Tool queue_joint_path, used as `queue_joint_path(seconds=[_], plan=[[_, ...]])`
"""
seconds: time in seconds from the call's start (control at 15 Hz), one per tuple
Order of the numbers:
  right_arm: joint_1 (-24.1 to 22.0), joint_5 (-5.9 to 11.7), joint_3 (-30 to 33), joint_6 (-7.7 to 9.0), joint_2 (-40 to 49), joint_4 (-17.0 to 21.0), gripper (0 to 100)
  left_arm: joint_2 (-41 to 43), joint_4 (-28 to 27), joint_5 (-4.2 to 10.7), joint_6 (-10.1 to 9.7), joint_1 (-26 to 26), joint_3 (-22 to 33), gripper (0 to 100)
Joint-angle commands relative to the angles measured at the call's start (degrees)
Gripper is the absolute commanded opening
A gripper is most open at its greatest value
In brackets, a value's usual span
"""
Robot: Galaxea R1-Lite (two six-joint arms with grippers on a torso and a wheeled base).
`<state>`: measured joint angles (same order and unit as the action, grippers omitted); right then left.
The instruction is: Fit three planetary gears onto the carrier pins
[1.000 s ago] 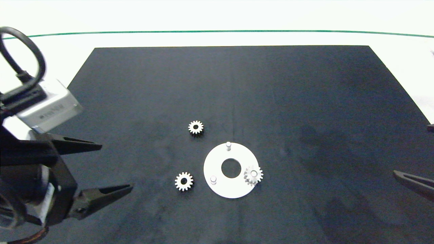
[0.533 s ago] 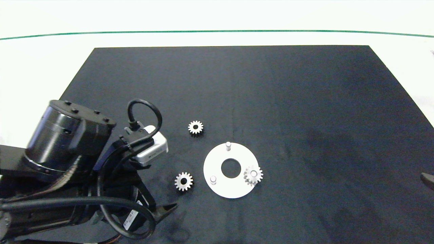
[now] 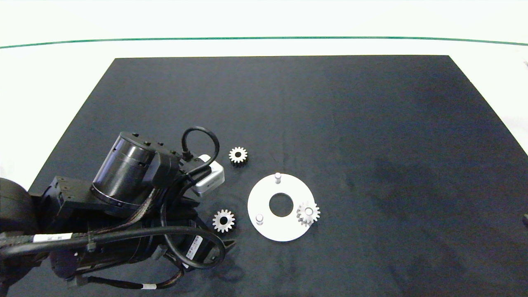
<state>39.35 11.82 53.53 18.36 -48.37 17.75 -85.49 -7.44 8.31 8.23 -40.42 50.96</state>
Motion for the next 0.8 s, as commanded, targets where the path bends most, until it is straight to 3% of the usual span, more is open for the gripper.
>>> queue_joint_path(seconds=[0.07, 0.53, 0.8], plan=[[0.4, 0.22, 0.0, 0.10, 0.6, 0.2, 100, -1.9, 0.8, 0.12, -0.93, -0.4, -0.2, 100], [0.4, 0.30, -0.4, 0.10, 0.9, 0.2, 100, -3.6, 7.5, 1.79, -2.87, -1.4, -1.6, 100], [0.4, 0.48, -1.0, 0.10, 1.1, 0.2, 100, -3.9, 8.3, 2.15, -3.39, -1.9, -2.4, 100]])
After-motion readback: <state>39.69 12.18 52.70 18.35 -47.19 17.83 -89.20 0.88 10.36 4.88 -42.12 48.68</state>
